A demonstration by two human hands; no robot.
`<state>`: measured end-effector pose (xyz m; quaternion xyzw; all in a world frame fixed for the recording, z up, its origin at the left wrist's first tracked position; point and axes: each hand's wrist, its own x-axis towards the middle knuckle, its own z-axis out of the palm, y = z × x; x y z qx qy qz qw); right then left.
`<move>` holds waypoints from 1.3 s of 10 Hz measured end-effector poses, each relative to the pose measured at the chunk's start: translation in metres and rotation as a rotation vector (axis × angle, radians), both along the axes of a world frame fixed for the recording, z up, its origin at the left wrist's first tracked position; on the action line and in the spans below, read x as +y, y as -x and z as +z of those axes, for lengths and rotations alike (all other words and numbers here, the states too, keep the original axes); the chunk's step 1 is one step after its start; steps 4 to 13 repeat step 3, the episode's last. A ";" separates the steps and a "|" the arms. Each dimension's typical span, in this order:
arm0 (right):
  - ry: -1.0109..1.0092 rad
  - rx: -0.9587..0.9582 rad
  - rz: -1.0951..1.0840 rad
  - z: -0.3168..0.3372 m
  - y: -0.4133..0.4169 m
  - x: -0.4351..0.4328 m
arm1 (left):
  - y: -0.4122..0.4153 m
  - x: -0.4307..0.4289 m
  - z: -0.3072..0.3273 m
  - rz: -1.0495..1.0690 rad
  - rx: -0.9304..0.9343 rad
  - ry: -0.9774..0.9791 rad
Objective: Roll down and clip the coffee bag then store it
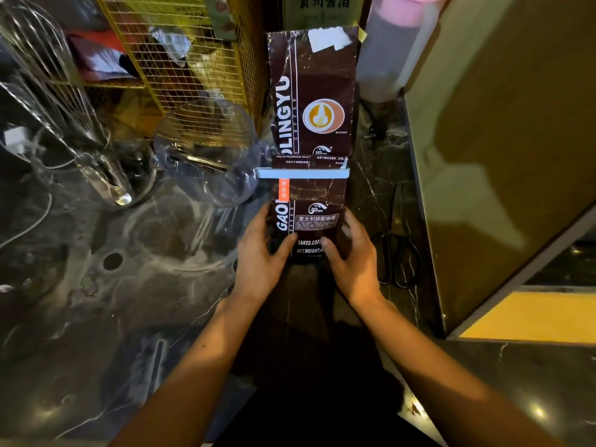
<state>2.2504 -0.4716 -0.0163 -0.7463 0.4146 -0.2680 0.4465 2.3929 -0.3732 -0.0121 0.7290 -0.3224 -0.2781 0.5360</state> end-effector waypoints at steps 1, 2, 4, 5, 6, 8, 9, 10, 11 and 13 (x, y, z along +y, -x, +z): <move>0.008 -0.023 -0.015 0.005 0.002 0.004 | 0.002 0.004 0.003 0.034 -0.024 0.002; 0.050 -0.159 -0.025 0.018 0.010 0.013 | 0.009 0.012 0.017 0.080 -0.130 0.041; 0.113 -0.177 0.001 0.034 0.013 0.024 | 0.018 0.019 0.032 0.081 -0.254 0.073; 0.113 -0.177 0.001 0.034 0.013 0.024 | 0.018 0.019 0.032 0.081 -0.254 0.073; 0.113 -0.177 0.001 0.034 0.013 0.024 | 0.018 0.019 0.032 0.081 -0.254 0.073; 0.113 -0.177 0.001 0.034 0.013 0.024 | 0.018 0.019 0.032 0.081 -0.254 0.073; 0.113 -0.177 0.001 0.034 0.013 0.024 | 0.018 0.019 0.032 0.081 -0.254 0.073; 0.113 -0.177 0.001 0.034 0.013 0.024 | 0.018 0.019 0.032 0.081 -0.254 0.073; 0.113 -0.177 0.001 0.034 0.013 0.024 | 0.018 0.019 0.032 0.081 -0.254 0.073; 0.113 -0.177 0.001 0.034 0.013 0.024 | 0.018 0.019 0.032 0.081 -0.254 0.073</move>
